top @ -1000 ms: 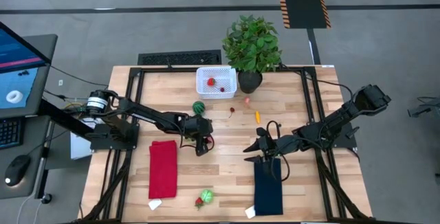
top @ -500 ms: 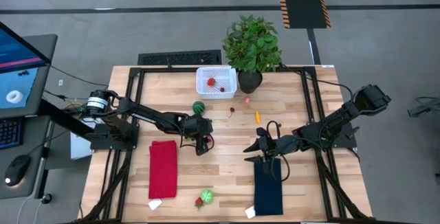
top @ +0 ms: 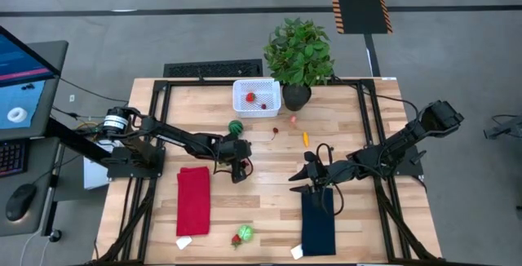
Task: Pick and placing Produce into tupperware
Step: Put the peach into the white basket
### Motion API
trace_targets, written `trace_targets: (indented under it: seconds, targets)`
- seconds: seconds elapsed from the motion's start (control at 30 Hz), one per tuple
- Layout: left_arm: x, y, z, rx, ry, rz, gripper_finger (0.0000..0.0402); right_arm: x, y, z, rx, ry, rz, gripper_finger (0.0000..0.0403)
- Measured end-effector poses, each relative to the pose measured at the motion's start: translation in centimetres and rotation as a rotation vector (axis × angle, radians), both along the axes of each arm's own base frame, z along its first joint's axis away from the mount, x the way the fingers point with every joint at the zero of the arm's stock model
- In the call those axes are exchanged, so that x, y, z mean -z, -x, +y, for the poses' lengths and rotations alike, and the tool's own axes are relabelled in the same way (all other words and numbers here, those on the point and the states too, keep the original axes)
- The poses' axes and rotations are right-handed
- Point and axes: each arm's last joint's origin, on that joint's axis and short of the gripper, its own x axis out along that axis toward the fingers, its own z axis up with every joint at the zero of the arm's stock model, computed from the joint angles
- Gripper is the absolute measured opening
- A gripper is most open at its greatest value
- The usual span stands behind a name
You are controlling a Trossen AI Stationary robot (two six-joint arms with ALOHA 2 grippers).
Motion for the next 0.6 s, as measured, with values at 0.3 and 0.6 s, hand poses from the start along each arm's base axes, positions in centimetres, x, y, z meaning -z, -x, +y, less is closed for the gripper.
trace_targets:
  seconds: [0.3,0.6]
  targets:
    - [0.11,0.16,-0.16,-0.001,0.027,0.019,0.0132,0.0,0.0,0.0,0.0,0.0,0.0,0.0182]
    - [0.18,0.27,-0.16,-0.01,0.034,0.032,0.0132,0.0,0.0,0.0,0.0,0.0,0.0,0.0182]
